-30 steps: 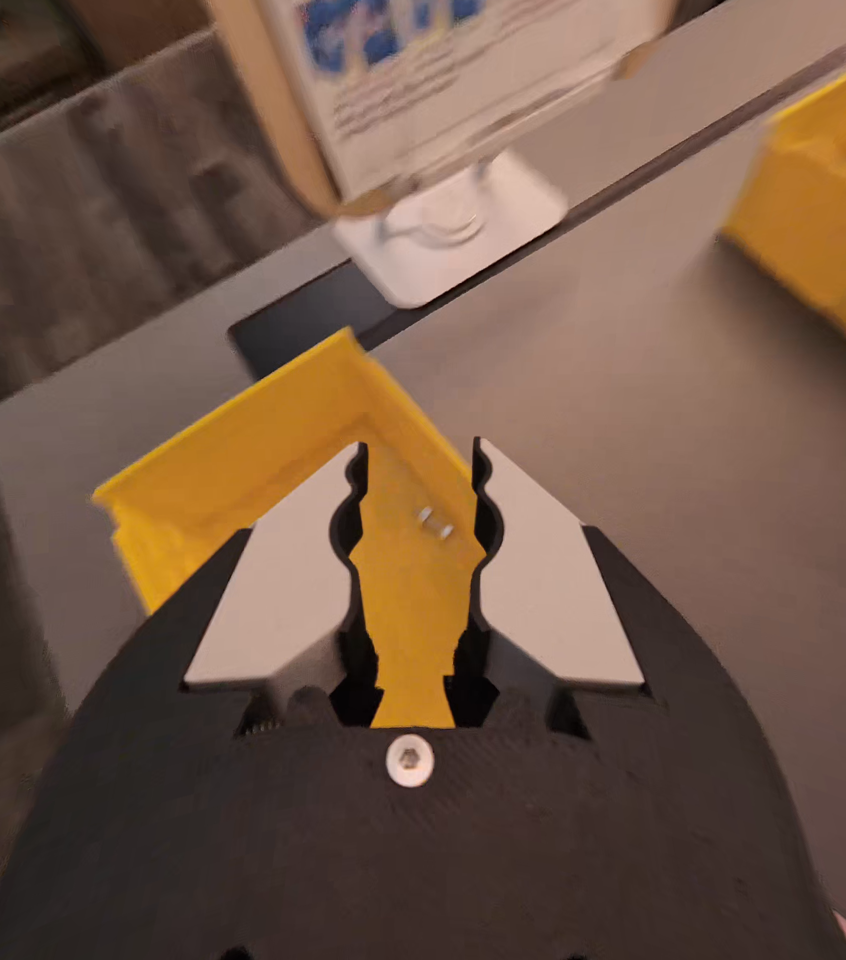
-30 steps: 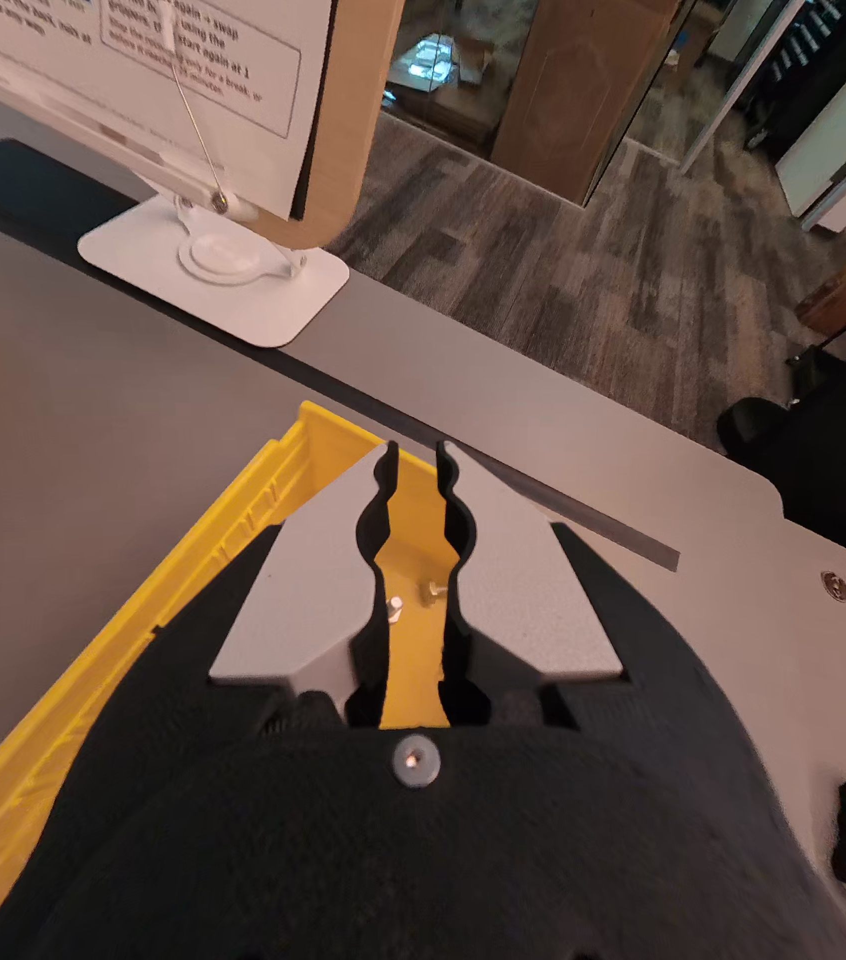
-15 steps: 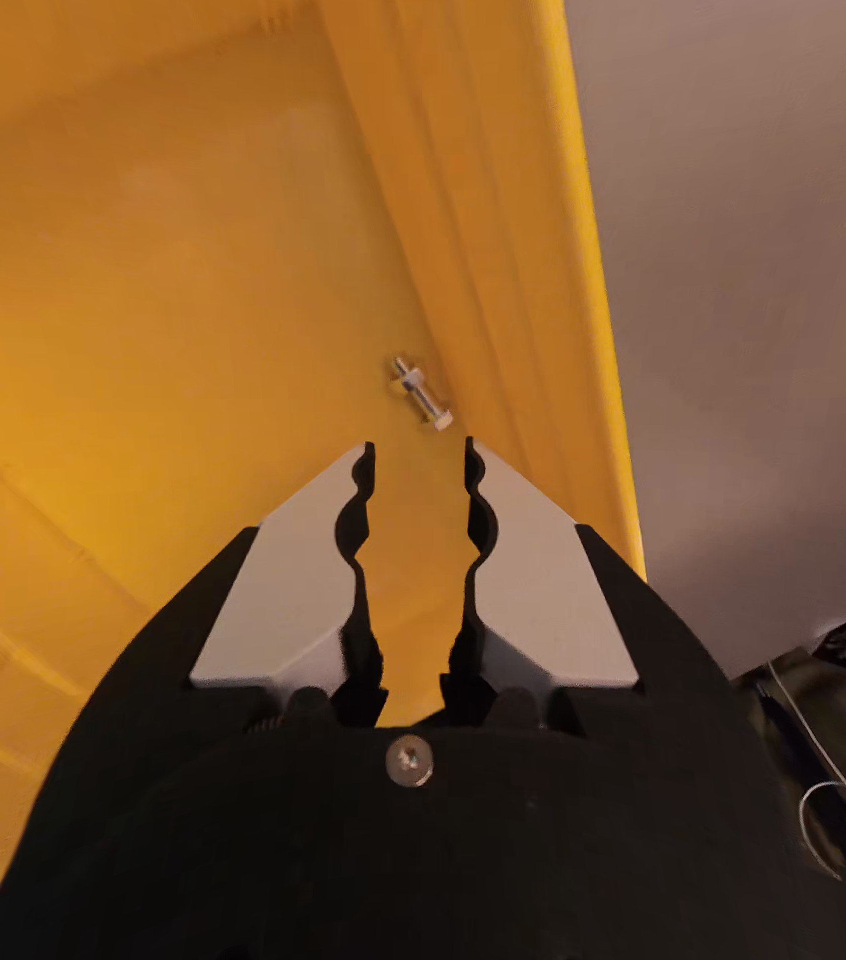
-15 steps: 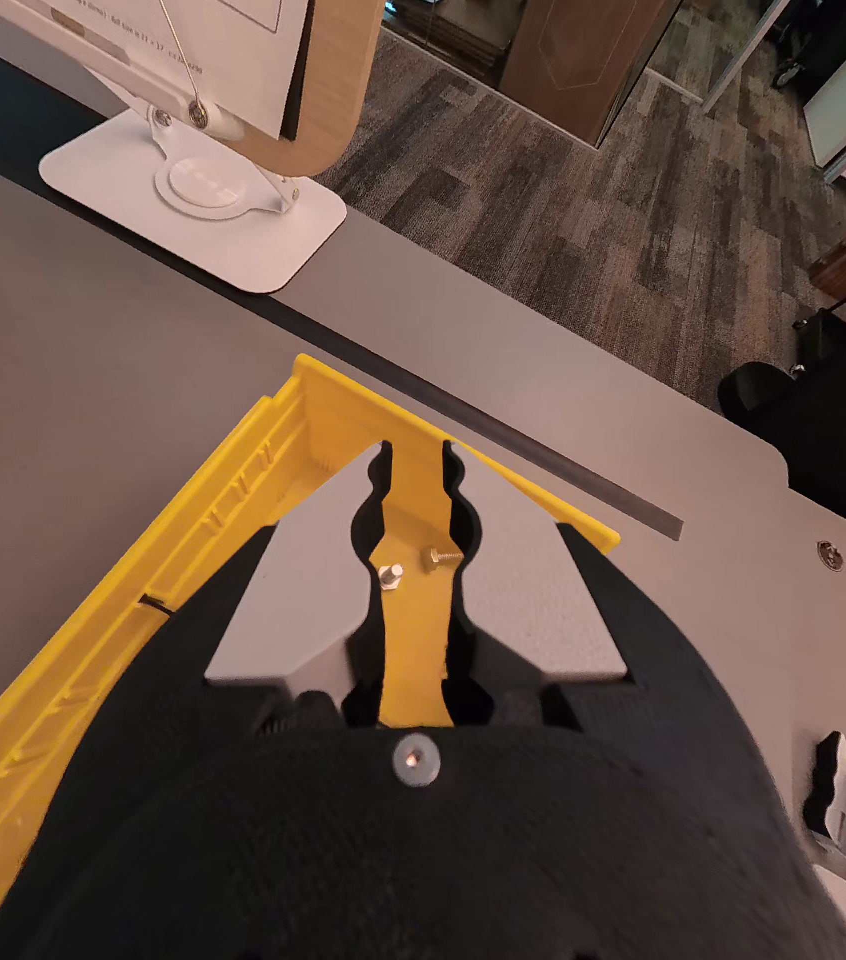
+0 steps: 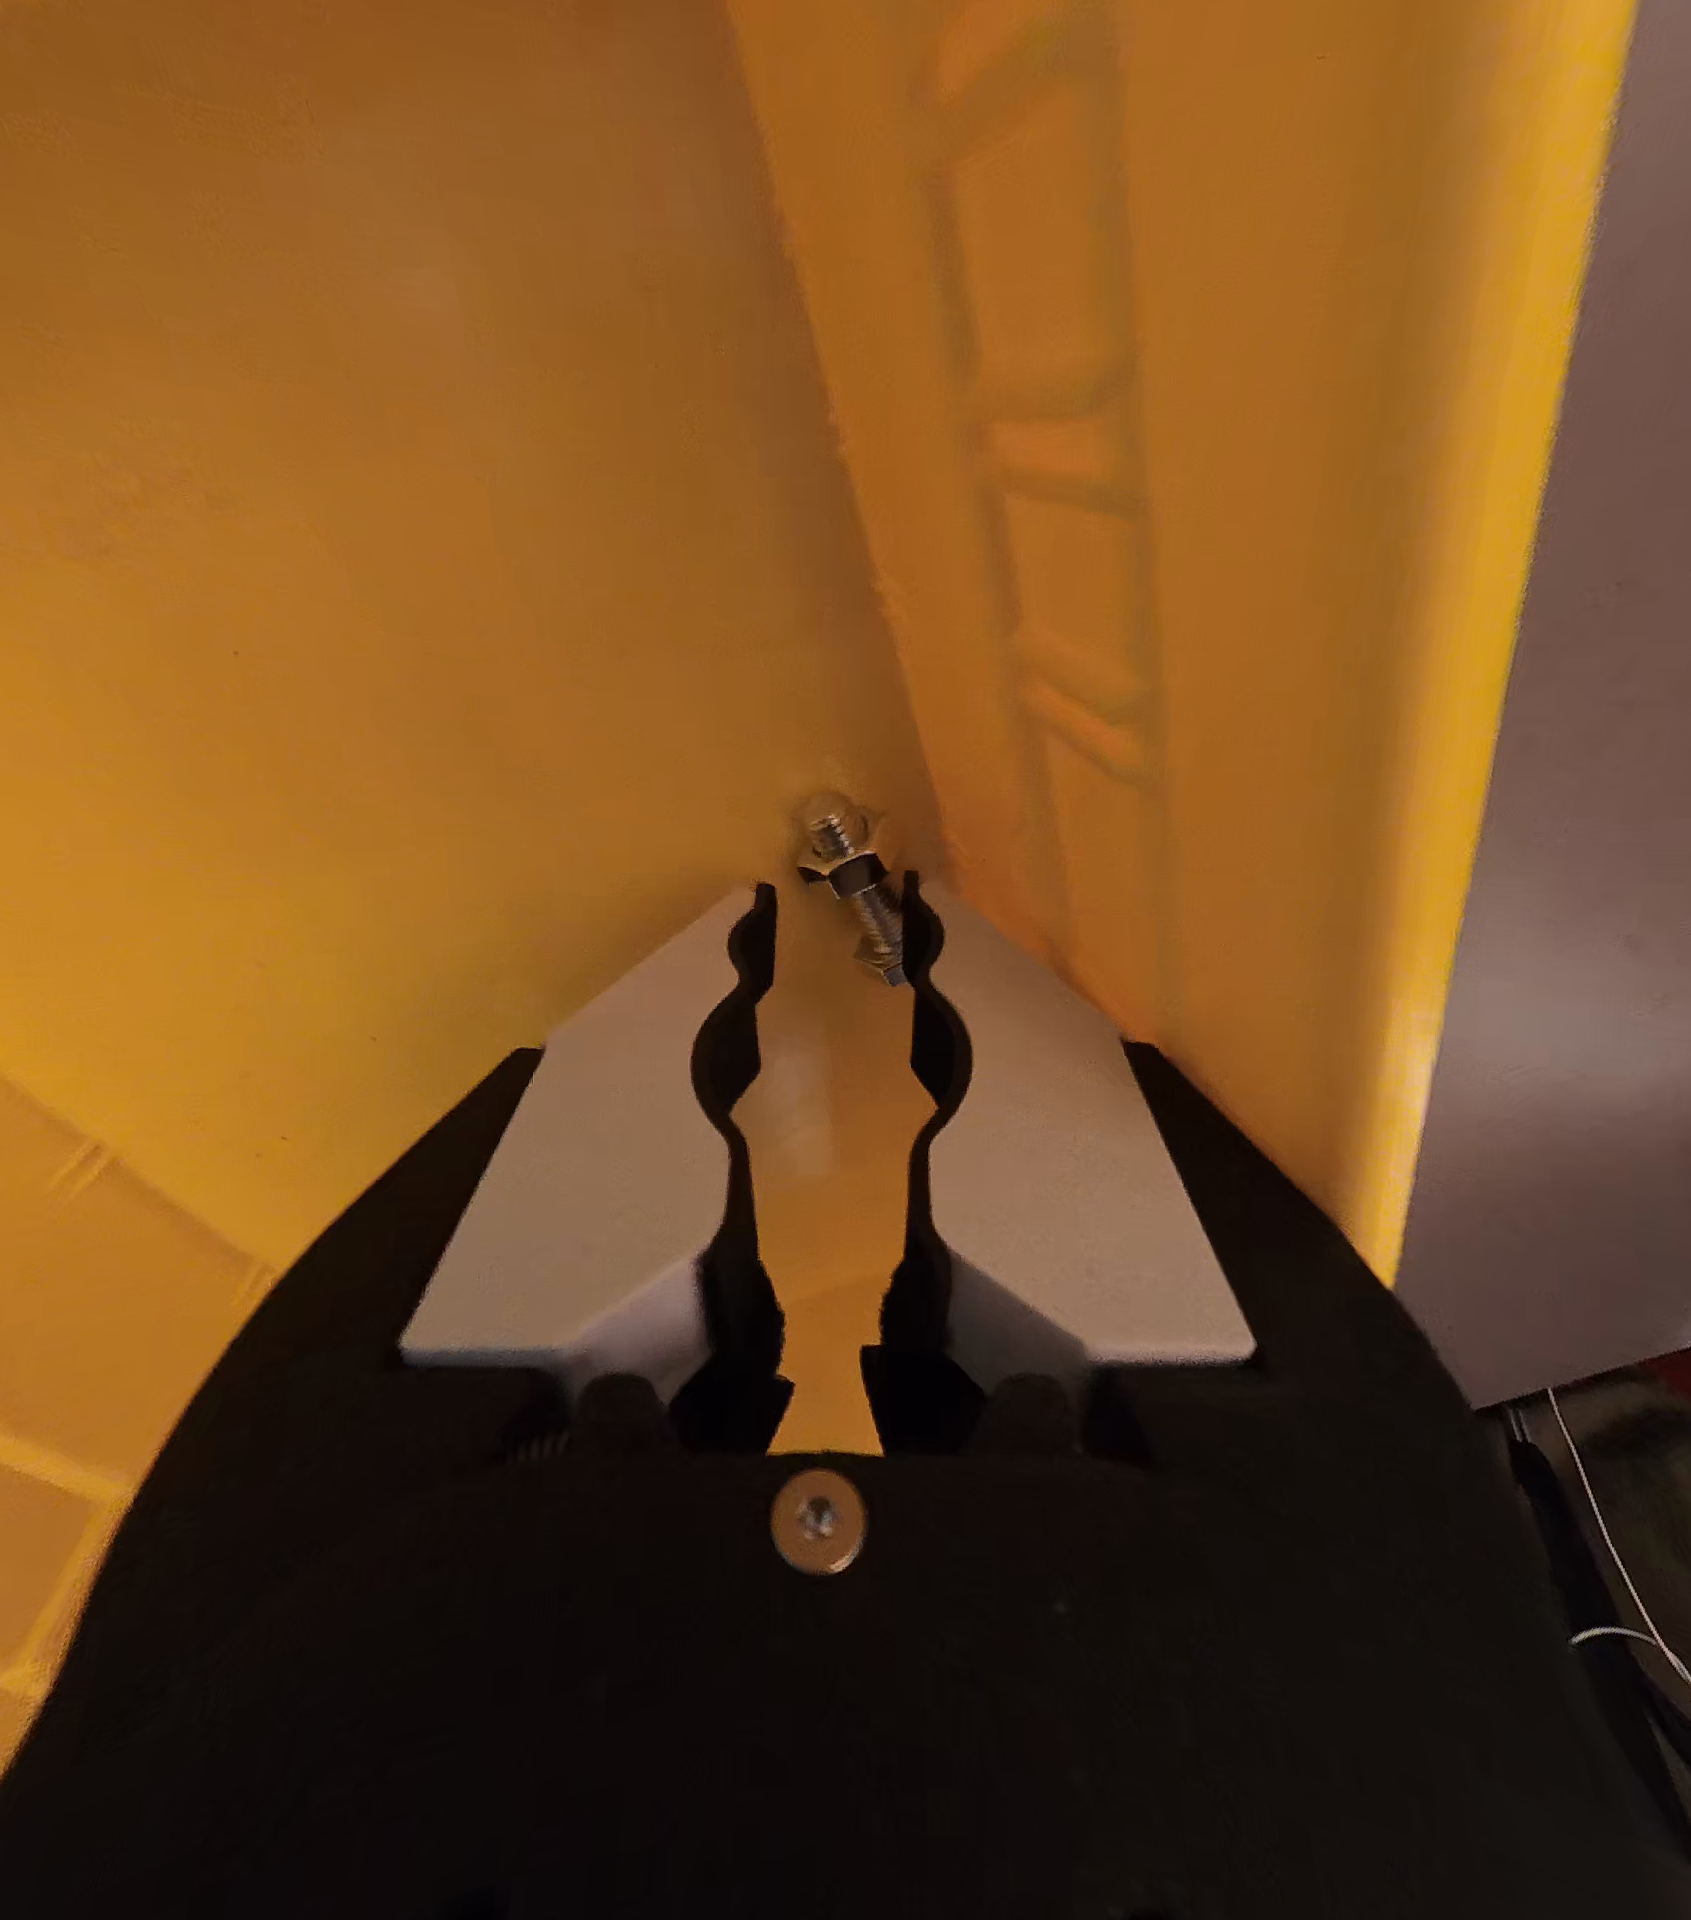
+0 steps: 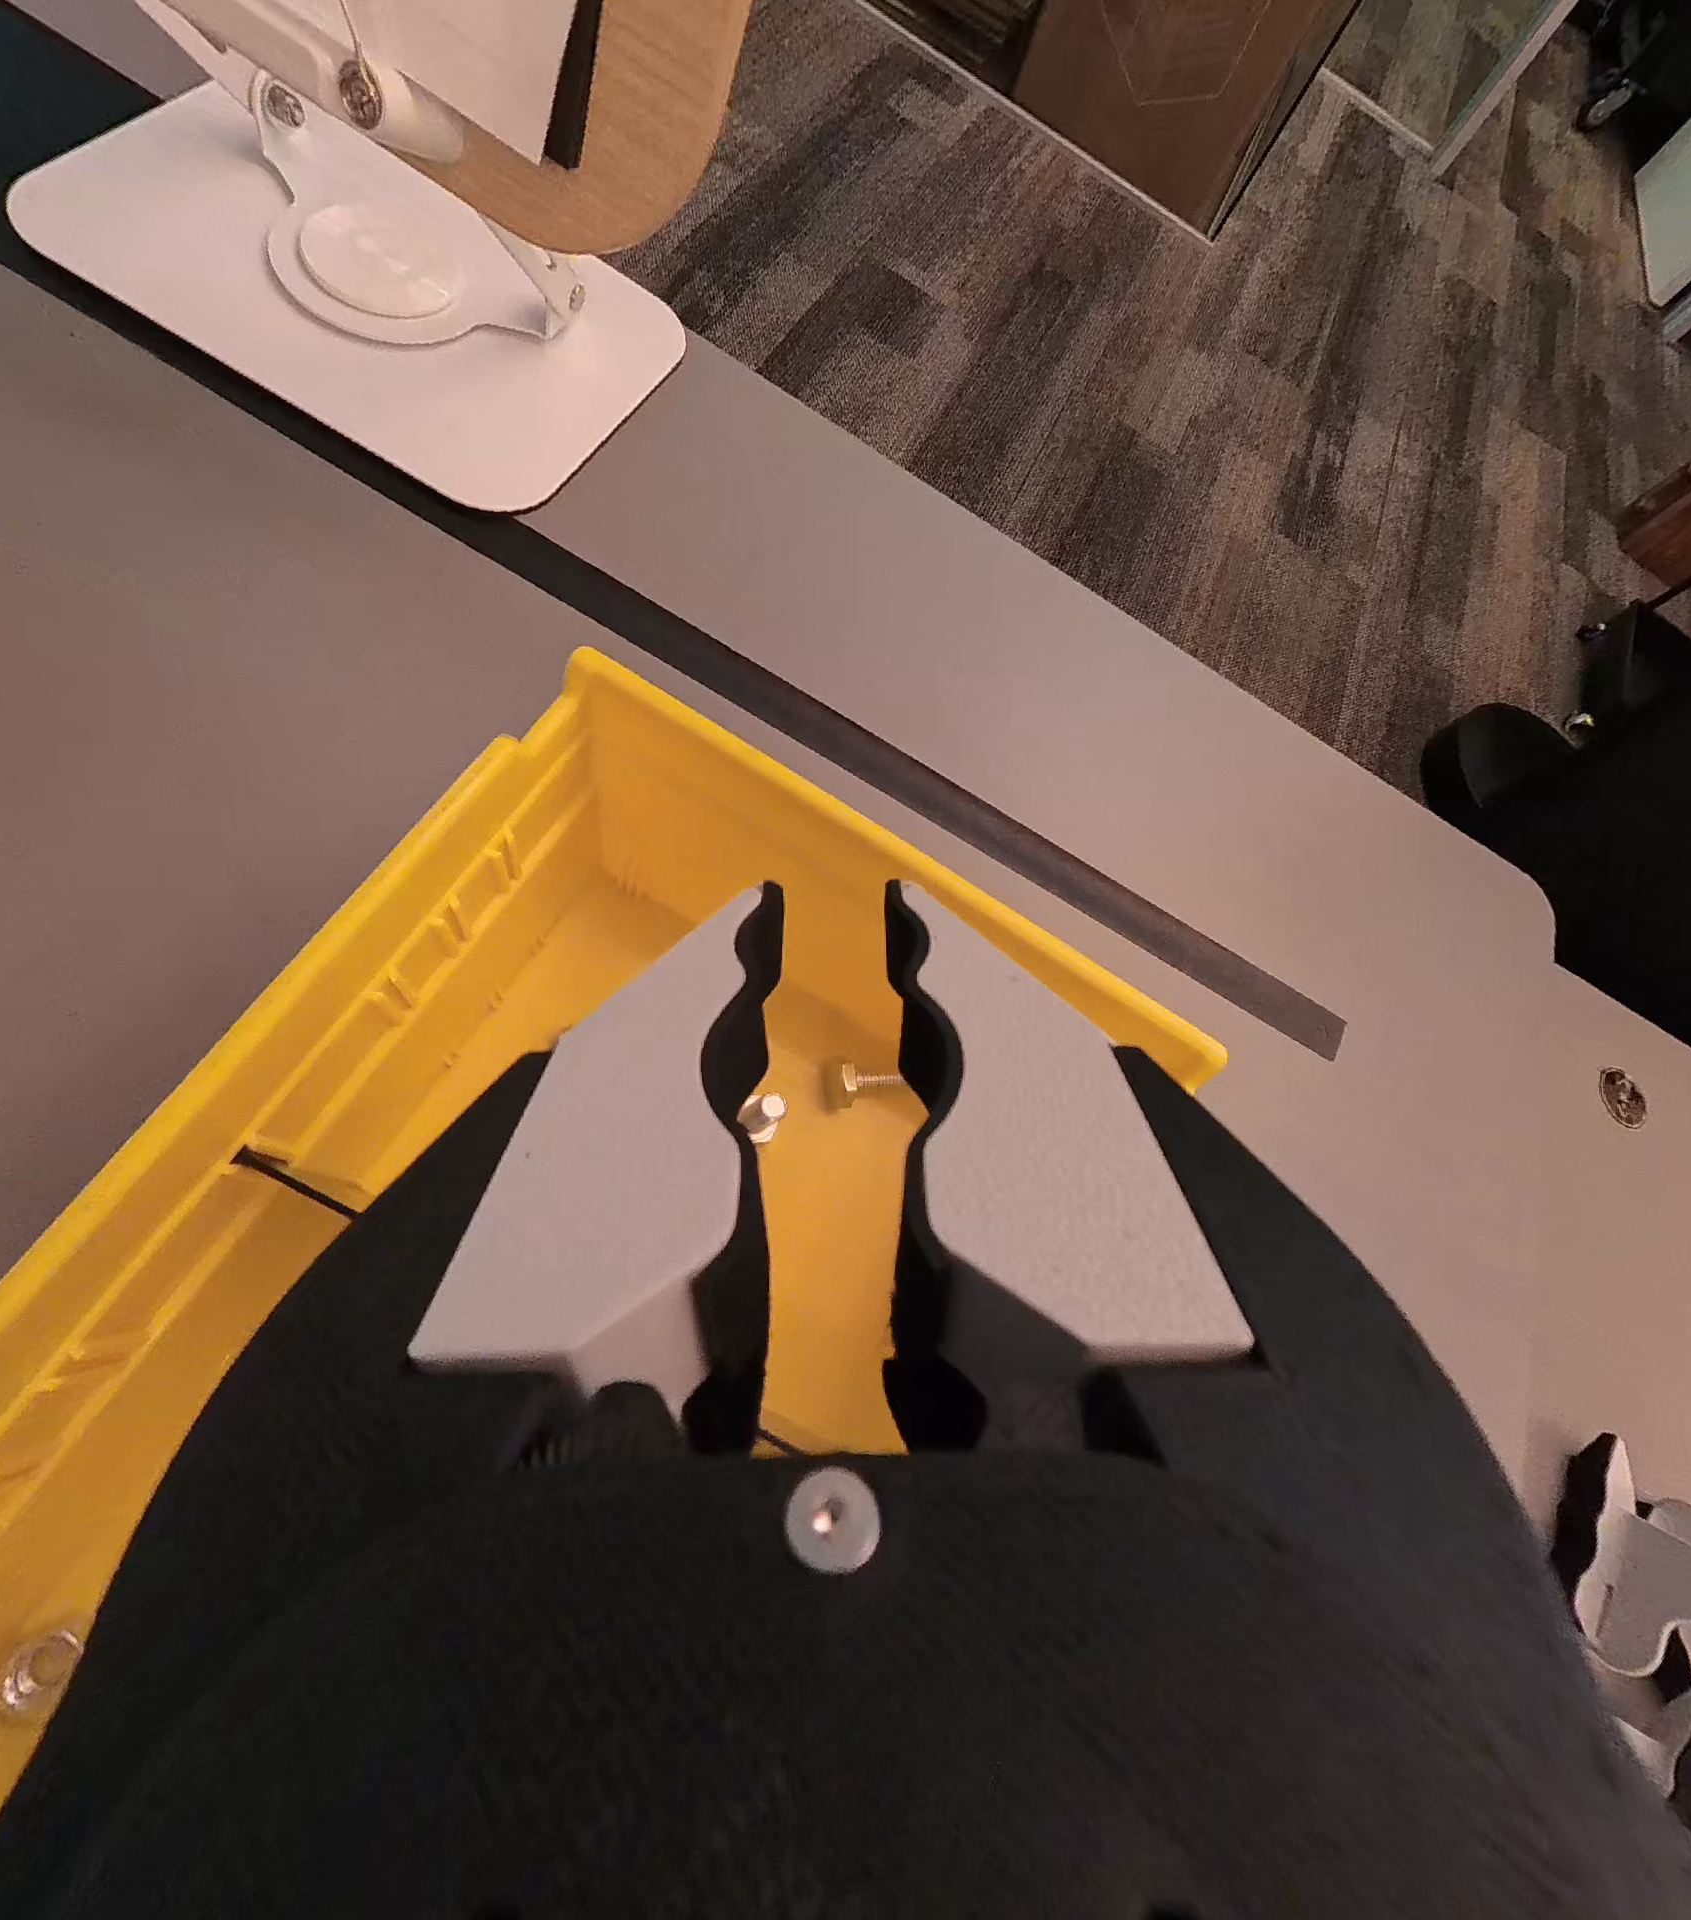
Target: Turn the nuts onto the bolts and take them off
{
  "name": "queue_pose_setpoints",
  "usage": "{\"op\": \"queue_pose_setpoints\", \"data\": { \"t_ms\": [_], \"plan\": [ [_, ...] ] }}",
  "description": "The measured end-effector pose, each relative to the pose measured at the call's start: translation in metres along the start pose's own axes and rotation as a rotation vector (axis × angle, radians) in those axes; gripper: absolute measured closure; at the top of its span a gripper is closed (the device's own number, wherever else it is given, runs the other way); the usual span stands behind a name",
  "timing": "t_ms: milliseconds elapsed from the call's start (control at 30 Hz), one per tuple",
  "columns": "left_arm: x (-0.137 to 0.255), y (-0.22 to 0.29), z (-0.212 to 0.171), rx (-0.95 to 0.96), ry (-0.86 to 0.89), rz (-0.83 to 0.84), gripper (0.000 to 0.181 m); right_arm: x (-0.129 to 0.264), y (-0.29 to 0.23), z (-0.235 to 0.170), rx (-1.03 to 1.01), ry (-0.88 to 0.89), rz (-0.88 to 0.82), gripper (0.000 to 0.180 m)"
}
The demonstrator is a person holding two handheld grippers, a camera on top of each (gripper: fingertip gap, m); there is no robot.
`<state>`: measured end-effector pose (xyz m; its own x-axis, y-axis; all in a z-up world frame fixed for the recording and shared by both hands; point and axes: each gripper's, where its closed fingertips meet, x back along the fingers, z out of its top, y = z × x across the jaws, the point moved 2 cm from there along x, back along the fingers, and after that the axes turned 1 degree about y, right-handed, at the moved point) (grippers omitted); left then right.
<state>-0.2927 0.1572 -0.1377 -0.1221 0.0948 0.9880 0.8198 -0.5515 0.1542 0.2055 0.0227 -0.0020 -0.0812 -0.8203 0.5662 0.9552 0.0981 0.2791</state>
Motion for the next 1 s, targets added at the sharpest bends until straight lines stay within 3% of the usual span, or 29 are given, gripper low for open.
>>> {"op": "queue_pose_setpoints", "data": {
  "t_ms": [333, 500, 633, 767, 867, 1000],
  "plan": [
    [-0.002, -0.003, -0.023, -0.016, -0.099, -0.047, 0.171, 0.001, -0.001, -0.003, 0.032, -0.023, -0.005, 0.161],
    [0.007, -0.018, -0.027, -0.061, -0.083, 0.014, 0.174, 0.002, -0.001, -0.002, 0.036, -0.021, -0.011, 0.161],
    [0.037, -0.008, -0.019, -0.091, 0.087, -0.042, 0.173, 0.004, -0.002, 0.005, 0.053, 0.003, -0.026, 0.161],
    [0.091, 0.044, 0.002, -0.269, 0.401, -0.203, 0.173, 0.017, -0.024, 0.042, 0.096, 0.167, -0.005, 0.162],
    [0.136, 0.103, 0.013, -0.46, 0.644, -0.337, 0.173, 0.041, -0.079, 0.093, 0.088, 0.438, 0.198, 0.162],
    [0.163, 0.166, -0.001, -0.674, 0.748, -0.386, 0.173, 0.083, -0.16, 0.133, 0.082, 0.663, 0.543, 0.163]
  ]
}}
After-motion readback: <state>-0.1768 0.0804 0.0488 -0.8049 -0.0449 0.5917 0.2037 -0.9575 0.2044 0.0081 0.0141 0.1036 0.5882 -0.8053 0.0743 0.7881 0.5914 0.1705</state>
